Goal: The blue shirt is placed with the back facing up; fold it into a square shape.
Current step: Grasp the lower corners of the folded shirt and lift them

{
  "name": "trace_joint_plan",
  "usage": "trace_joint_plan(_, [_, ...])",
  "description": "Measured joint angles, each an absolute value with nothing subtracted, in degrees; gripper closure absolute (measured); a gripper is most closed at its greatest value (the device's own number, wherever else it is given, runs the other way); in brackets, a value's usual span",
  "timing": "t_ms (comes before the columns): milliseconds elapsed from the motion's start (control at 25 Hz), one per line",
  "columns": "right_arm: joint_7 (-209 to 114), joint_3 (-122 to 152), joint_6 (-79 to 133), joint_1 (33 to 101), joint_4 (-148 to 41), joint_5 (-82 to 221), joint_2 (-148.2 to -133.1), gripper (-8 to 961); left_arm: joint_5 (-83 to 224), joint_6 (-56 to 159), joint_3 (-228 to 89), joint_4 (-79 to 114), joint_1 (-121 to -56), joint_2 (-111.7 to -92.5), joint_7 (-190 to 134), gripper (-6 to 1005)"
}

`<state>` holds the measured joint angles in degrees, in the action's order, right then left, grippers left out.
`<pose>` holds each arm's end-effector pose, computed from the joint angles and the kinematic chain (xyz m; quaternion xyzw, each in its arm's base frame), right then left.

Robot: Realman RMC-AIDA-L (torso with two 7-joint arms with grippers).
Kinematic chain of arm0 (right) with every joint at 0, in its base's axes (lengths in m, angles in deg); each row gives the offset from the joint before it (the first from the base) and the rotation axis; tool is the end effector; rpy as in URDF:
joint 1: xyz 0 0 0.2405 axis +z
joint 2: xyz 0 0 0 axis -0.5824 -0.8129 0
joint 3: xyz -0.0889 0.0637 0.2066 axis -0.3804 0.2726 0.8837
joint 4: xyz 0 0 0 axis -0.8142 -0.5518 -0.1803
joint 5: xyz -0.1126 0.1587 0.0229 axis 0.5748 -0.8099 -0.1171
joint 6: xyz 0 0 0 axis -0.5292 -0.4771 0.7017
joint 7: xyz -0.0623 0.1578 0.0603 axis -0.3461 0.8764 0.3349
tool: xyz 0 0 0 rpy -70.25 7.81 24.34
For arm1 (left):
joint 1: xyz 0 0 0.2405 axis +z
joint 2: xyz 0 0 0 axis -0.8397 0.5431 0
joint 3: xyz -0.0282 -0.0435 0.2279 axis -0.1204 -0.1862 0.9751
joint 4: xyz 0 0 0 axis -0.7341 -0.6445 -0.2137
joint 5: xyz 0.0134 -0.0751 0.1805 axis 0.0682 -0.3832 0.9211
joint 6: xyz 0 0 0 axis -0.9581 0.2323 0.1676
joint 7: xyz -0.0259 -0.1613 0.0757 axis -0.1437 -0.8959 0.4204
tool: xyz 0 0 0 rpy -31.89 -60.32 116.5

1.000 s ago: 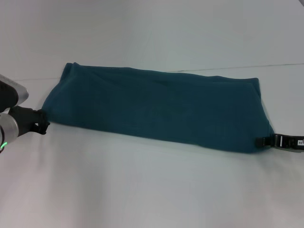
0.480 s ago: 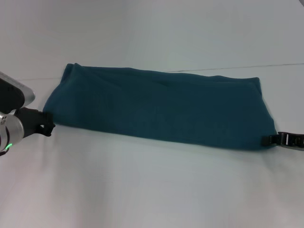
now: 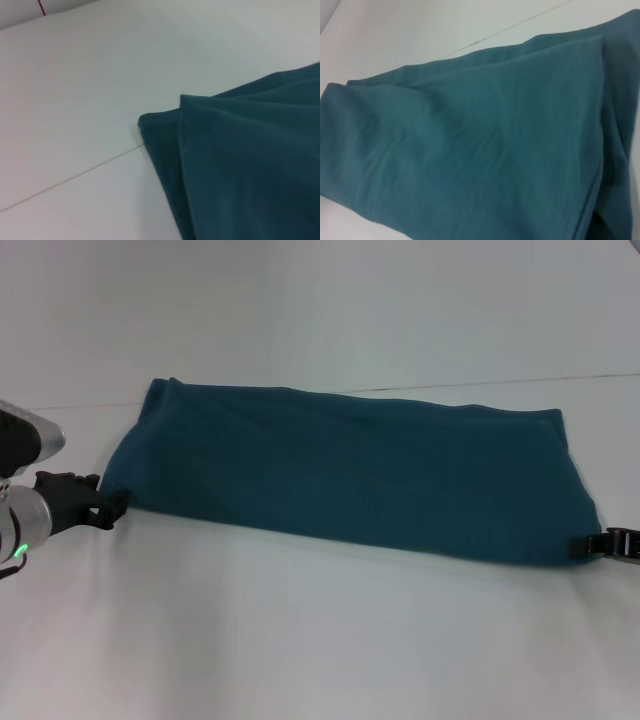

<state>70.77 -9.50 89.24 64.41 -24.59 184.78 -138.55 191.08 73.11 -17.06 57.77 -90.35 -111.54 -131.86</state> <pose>0.3410 0.3426 0.0331 -0.7465 0.5998 0.1489 0.2466 -0.2854 0.4217 -0.0227 -0.8420 -0.2957 0.0078 0.4511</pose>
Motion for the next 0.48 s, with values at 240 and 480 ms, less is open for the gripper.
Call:
trace_joint_plan(240, [70.8,-9.3,89.8,64.0,-24.6,184.8,-137.8,942,191.1,73.6,-17.0,57.5,-90.8,-111.36,-132.2,502])
trace_joint_plan(480, [70.8,-9.3,89.9,64.1,-24.6,184.8,-137.73,943,191.2,73.7,-16.6,55.9,-92.1,-111.19,-131.9,344])
